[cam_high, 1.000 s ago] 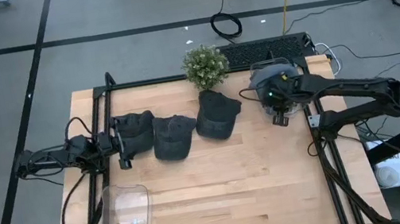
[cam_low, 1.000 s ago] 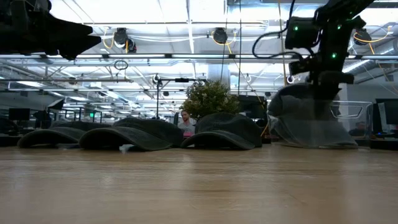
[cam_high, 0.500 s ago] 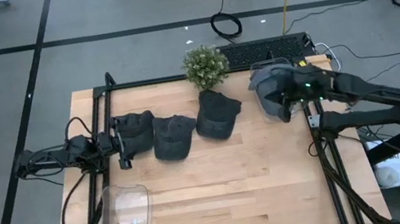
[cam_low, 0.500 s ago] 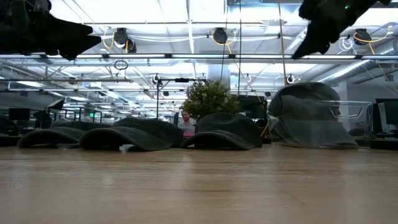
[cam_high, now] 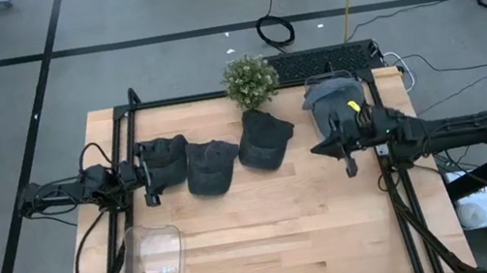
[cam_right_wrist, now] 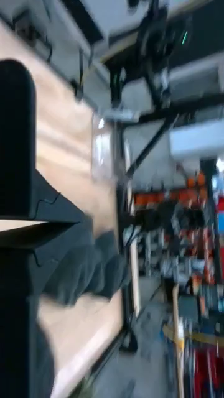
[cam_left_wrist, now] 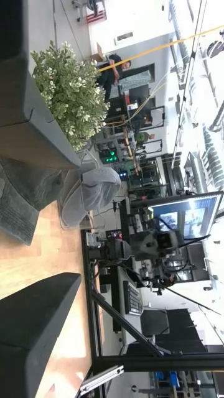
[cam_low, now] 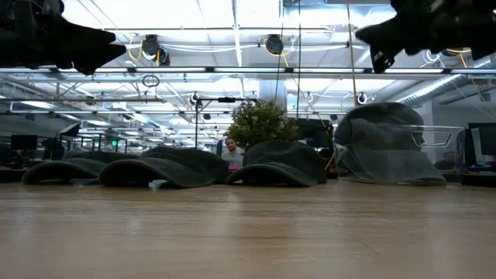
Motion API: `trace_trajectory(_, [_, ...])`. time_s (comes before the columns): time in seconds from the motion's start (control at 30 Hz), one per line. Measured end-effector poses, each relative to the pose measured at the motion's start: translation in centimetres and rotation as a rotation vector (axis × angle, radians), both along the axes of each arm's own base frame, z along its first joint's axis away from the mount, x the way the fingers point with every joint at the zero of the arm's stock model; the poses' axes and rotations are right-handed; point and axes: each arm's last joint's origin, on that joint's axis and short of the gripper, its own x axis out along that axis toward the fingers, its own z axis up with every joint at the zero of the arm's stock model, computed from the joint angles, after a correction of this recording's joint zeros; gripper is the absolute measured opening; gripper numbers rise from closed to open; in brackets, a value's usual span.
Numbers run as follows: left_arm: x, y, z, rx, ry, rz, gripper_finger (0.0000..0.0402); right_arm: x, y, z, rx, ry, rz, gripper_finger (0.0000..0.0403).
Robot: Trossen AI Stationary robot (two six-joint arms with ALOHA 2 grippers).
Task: Pick & Place hat
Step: Put the right black cap into the bottom transparent bin
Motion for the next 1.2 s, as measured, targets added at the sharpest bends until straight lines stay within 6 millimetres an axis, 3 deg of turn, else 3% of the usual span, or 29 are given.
trace_trajectory(0.27, [0.0, 0.0, 0.0, 0.0, -0.001, 0.0, 0.0294, -0.1, 0.8, -2.9, -0.05, 0.087, -0.189, 0.0])
trace_trajectory(0.53, [0.0, 0.0, 0.0, 0.0, 0.0, 0.0, 0.0294, 0.2, 0.8, -3.3, -0.018, -0.017, -0.23, 0.0006])
trace_trajectory(0.63, [0.0, 0.0, 0.0, 0.0, 0.0, 0.0, 0.0294, 1.0, 0.8, -2.4, -0.076, -0.022, -0.229, 0.0041])
trace_trajectory(0.77, [0.0, 0.0, 0.0, 0.0, -0.001, -0.001, 0.0294, 3.1, 0.4, -0.4, -0.167, 0.046, -0.335, 0.0121])
trace_trajectory(0.93, [0.0, 0.0, 0.0, 0.0, 0.0, 0.0, 0.0294, 6.9, -1.7, 1.5, -0.167, 0.379, -0.422, 0.0209])
trace_trajectory(1.1, [0.0, 0.0, 0.0, 0.0, 0.0, 0.0, 0.0294, 10.6, -4.9, 0.6, -0.185, 0.619, -0.482, 0.0253])
trace_trajectory(1.2, [0.0, 0.0, 0.0, 0.0, 0.0, 0.0, 0.0294, 11.7, -7.1, -0.5, -0.089, 0.71, -0.458, 0.0259])
